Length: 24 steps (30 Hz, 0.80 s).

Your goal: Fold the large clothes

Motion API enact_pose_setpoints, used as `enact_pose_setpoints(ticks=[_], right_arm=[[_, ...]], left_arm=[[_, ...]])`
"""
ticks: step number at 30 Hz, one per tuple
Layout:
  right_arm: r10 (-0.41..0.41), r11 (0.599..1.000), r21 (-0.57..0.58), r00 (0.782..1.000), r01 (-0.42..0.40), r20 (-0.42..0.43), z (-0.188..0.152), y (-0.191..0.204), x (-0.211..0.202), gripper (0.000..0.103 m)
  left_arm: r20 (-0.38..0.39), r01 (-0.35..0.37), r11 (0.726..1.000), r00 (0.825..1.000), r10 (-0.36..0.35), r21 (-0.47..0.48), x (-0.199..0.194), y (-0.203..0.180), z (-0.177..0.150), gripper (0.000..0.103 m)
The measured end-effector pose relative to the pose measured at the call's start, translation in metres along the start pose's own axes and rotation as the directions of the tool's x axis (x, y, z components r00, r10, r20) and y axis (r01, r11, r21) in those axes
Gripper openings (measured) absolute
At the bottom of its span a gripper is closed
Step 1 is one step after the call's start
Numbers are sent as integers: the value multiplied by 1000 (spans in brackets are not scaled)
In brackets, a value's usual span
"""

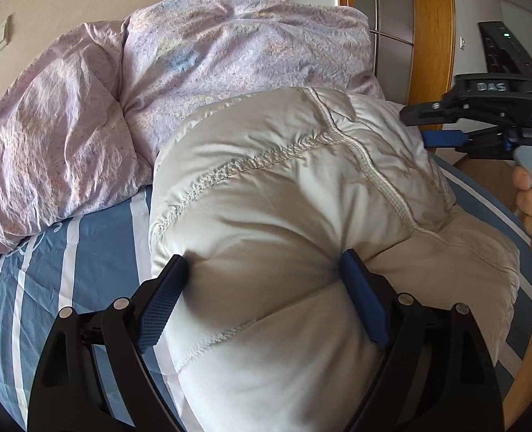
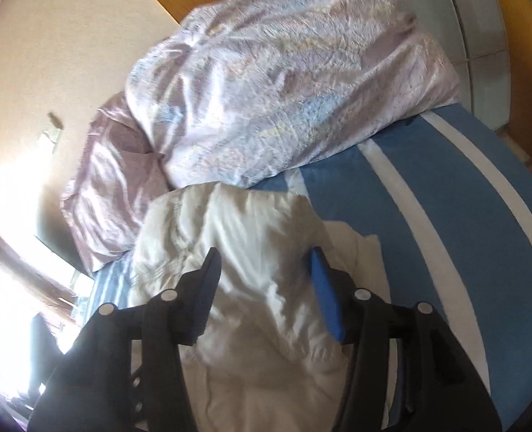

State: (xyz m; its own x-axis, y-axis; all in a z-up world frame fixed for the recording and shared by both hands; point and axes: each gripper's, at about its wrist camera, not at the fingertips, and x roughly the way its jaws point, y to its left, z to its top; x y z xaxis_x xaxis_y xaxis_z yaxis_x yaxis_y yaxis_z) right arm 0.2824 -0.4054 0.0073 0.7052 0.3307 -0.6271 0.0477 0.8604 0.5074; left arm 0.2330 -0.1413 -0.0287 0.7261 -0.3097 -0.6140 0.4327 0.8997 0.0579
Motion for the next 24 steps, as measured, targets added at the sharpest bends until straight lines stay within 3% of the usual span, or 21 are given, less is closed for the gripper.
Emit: enact_pose_setpoints(ticks=[2,6,9,17,24], right_arm=[[-9,1000,3,1000,9,-10,0,-1,8,51],[-55,998,-19,998,55,-9,-3,-3,13,21],[-55,998,5,998,55,-12,-5,-11,16,12],[-193,979,-71,981,190,-31,-20,-6,38,10],[-173,984,-60,984,170,-45,-28,-23,49,10]], left_arm=[[1,-1,1000,1000,1,-4,0,0,0,87],[10,-5,1000,1000,5,-18,0,0,-1,87],[14,-12,1000,1000,12,-13,-1,-1,-1,87],[17,-17,1000,1000,17,-4,-1,-5,1,87],[46,-1,999,999,3,-32,-9,-2,8,88]])
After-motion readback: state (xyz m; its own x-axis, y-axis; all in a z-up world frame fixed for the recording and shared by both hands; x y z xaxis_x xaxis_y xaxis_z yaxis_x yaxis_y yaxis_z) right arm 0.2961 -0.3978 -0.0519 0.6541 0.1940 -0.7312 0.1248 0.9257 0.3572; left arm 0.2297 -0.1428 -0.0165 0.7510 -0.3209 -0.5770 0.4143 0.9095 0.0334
